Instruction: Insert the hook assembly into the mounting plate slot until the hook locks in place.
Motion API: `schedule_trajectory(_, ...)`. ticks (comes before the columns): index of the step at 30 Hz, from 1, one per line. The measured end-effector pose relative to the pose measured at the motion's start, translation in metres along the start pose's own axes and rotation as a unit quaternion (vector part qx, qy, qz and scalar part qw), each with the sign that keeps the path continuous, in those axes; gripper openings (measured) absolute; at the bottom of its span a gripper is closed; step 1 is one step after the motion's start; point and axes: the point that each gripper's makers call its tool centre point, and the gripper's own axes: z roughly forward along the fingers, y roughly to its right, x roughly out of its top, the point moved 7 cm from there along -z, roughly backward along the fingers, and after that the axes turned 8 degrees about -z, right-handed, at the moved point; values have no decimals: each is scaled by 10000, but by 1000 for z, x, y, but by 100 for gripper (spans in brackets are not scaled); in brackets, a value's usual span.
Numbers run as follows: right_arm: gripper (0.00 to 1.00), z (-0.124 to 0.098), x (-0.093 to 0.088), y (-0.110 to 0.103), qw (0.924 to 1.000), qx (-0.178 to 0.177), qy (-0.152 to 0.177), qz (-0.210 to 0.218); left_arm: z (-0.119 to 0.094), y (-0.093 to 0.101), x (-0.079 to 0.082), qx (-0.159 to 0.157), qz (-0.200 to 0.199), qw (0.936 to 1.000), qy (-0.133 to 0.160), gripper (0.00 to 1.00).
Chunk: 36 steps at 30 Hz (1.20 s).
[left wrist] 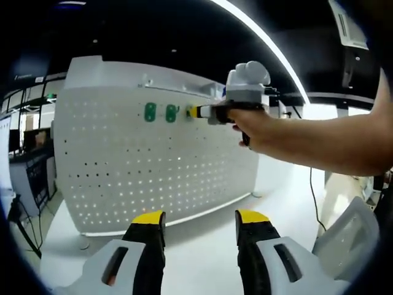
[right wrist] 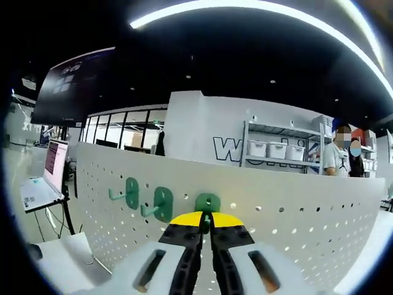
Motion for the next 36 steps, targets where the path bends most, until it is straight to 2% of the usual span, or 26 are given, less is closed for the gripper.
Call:
schedule_trajectory(5,3,3,2,-2,9991,-70,-159,-382,1,0,0,-25,-9,10000,4,46)
schedule_trajectory(7,3,3,2,-2,9973,-98,-206,-695,1,1,0,-33,-6,10000,3,46)
schedule_trajectory(20,3,1,-3,-1,9978,-31,-265,-601,0,-2,0,-8,-7,10000,23,46)
schedule_trajectory(29,5,0,1,-3,9986,-6,-180,-494,-2,-3,0,-6,-1,10000,8,45)
schedule_trajectory(36,9,-5,-6,-1,9989,52,-190,-427,-2,-3,1,7,16,10000,17,45)
